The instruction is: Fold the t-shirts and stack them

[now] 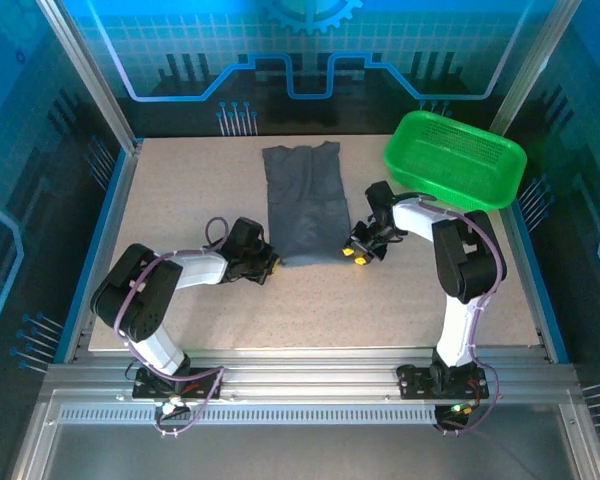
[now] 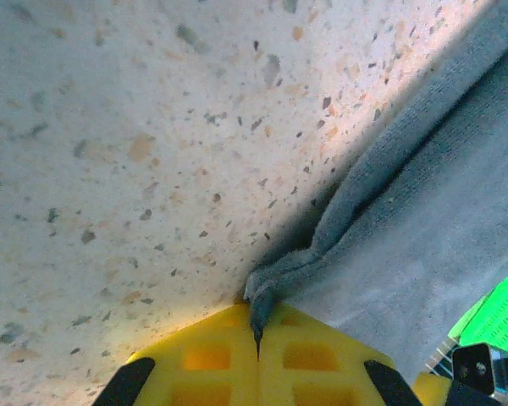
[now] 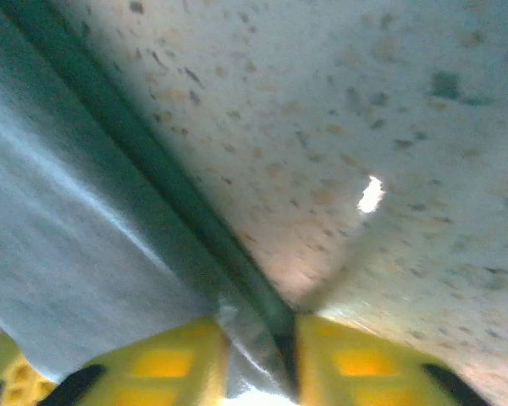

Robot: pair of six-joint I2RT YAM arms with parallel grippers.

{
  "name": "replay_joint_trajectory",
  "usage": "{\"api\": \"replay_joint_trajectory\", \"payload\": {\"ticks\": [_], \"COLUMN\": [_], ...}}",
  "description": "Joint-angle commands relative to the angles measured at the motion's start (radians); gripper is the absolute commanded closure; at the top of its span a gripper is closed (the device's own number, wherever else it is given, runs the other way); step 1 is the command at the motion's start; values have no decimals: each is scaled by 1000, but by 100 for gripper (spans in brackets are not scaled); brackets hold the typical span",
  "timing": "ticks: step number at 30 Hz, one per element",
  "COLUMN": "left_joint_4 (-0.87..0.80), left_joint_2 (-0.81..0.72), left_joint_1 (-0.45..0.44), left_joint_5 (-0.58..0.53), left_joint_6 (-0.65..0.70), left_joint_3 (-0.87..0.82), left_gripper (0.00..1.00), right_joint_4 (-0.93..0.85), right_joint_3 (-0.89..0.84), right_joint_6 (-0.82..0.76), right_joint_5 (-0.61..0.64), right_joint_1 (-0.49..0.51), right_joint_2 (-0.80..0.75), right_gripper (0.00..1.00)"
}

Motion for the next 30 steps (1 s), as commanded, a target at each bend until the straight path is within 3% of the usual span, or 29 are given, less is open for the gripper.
{"api": "replay_joint_trajectory", "payload": {"ticks": [1,6,12,19,23,27,30], "left_joint_4": [64,53,-9,-256,-424,-561,-566], "left_joint_2": [-2,-91,-245,-580,-802,-960,-976], "left_joint_1": [6,4,-24,-80,-112,-125,-123], "left_joint_5": [-31,-38,-27,6,33,-27,-107], "left_joint_6": [-18,-47,-59,-20,-1,9,17], "left_joint_3": [-49,-108,-177,-253,-251,-179,-107], "left_gripper": [100,100,100,100,100,100,100], "right_joint_4": [71,13,-33,-82,-202,-262,-284], "right_joint_3": [61,58,-42,-198,-179,-160,-98], "right_joint_6": [2,-20,-11,38,63,117,127], "right_joint_5": [-25,44,93,97,138,139,113], "right_joint_1": [35,57,103,204,285,292,267], "right_joint_2": [39,-30,-177,-392,-532,-623,-605], "right_gripper": [87,99,100,100,100,100,100]}}
